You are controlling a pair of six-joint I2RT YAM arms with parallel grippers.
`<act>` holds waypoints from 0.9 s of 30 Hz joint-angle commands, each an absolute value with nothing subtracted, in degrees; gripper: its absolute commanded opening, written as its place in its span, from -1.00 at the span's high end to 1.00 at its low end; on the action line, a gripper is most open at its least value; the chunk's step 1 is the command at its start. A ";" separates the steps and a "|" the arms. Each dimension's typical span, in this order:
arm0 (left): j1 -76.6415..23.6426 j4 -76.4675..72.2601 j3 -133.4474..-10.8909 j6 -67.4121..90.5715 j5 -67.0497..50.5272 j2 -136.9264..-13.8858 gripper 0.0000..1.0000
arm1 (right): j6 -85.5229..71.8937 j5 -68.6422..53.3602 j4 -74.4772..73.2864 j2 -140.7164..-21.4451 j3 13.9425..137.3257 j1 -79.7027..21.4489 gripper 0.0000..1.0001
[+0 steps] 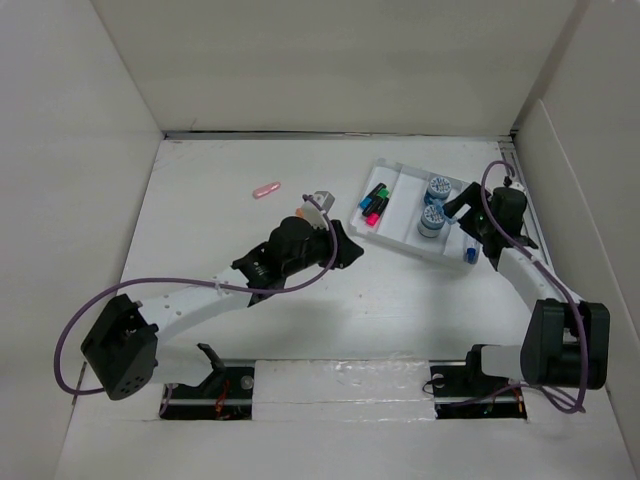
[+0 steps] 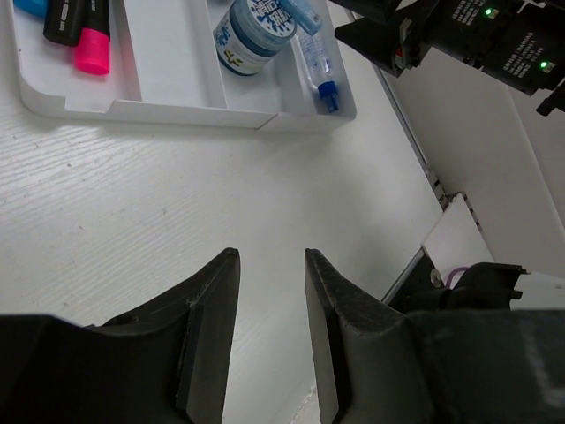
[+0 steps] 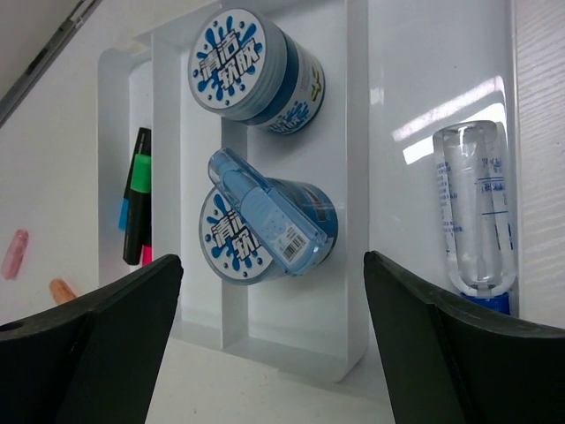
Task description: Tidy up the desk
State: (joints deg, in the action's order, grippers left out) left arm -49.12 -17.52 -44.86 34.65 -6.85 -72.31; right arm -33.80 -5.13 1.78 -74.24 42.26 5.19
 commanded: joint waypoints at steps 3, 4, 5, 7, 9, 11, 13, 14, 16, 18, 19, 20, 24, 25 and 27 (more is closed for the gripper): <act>-49.22 -21.18 -44.74 34.98 -8.35 -71.98 0.37 | -33.39 -8.35 7.37 -77.07 42.72 6.15 -0.74; -49.22 -21.18 -44.82 34.98 -8.44 -72.16 0.37 | -33.49 -8.78 7.64 -77.60 42.71 6.15 -0.72; -49.22 -21.09 -45.00 34.98 -8.44 -72.25 0.37 | -33.57 -9.49 7.91 -78.04 42.80 6.67 -0.71; -49.22 -21.18 -45.17 34.98 -8.70 -72.42 0.37 | -33.66 -10.37 8.79 -79.36 42.89 7.38 -0.68; -49.22 -21.27 -45.26 34.80 -8.88 -72.86 0.37 | -34.01 -11.77 10.27 -79.89 42.54 7.38 -0.63; -49.22 -21.44 -45.35 34.72 -9.05 -73.21 0.37 | -34.19 -12.56 10.98 -80.24 42.28 7.91 -0.61; -49.22 -21.36 -45.53 34.80 -9.23 -73.83 0.37 | -34.01 -12.92 11.60 -80.42 42.19 7.91 -0.58; -49.22 -21.44 -45.61 34.72 -9.23 -73.92 0.37 | -34.01 -12.83 11.60 -80.59 42.19 7.91 -0.56; -49.22 -21.45 -45.70 34.63 -9.23 -74.09 0.37 | -34.19 -13.01 11.95 -80.86 42.27 7.91 -0.56; -49.22 -21.36 -45.70 34.63 -9.14 -74.18 0.37 | -34.19 -13.10 12.30 -81.39 42.54 7.91 -0.54; -49.22 -21.36 -45.79 34.54 -9.14 -74.09 0.37 | -34.19 -13.27 12.39 -81.56 42.54 7.91 -0.52; -49.22 -21.36 -45.79 34.54 -9.14 -74.18 0.37 | -34.36 -13.45 12.65 -82.08 42.71 7.91 -0.51; -49.22 -21.36 -45.88 34.37 -9.32 -74.62 0.37 | -34.72 -14.24 13.27 -83.67 43.33 7.91 -0.50; -49.22 -21.44 -45.88 34.37 -9.40 -74.62 0.37 | -34.80 -14.41 13.45 -83.93 43.42 7.91 -0.50; -49.22 -21.36 -45.97 34.37 -9.14 -74.88 0.37 | -35.07 -14.50 14.23 -84.63 43.42 7.91 -0.38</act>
State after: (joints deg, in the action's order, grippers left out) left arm -49.12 -18.65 -44.86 34.81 -8.56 -74.83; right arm -34.50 -13.34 9.89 -83.94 42.22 7.53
